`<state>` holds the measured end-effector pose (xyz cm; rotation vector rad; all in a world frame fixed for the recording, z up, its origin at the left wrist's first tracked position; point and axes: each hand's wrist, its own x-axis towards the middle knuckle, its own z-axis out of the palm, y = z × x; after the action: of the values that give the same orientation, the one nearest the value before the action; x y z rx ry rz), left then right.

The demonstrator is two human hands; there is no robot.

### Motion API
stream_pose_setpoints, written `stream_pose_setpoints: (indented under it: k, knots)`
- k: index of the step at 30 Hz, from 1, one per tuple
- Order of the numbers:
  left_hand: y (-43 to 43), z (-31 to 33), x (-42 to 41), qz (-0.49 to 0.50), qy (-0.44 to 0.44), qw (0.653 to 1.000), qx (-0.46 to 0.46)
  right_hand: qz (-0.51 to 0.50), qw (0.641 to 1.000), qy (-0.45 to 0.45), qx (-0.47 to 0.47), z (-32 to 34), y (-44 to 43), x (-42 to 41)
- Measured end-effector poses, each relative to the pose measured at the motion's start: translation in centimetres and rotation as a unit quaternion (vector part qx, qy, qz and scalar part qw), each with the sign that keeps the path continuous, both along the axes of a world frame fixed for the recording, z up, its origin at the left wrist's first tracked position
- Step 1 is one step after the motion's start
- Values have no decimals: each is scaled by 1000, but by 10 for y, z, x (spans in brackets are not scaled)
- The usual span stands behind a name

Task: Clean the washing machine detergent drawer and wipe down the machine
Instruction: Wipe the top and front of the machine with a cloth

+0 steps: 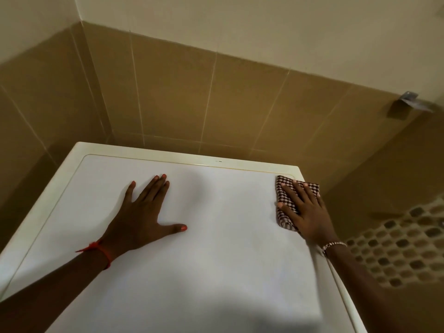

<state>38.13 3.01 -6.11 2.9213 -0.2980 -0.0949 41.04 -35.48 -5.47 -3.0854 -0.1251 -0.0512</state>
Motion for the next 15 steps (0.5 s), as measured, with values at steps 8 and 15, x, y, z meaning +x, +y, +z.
stream_pose_setpoints:
  k: [8, 15]
  knots:
    - [-1, 2, -2, 0, 9, 1000, -2, -10, 999, -1, 46, -3, 98, 9]
    - [1, -1, 0, -4, 10, 1000, 7, 154, 986, -17, 54, -8, 121, -63]
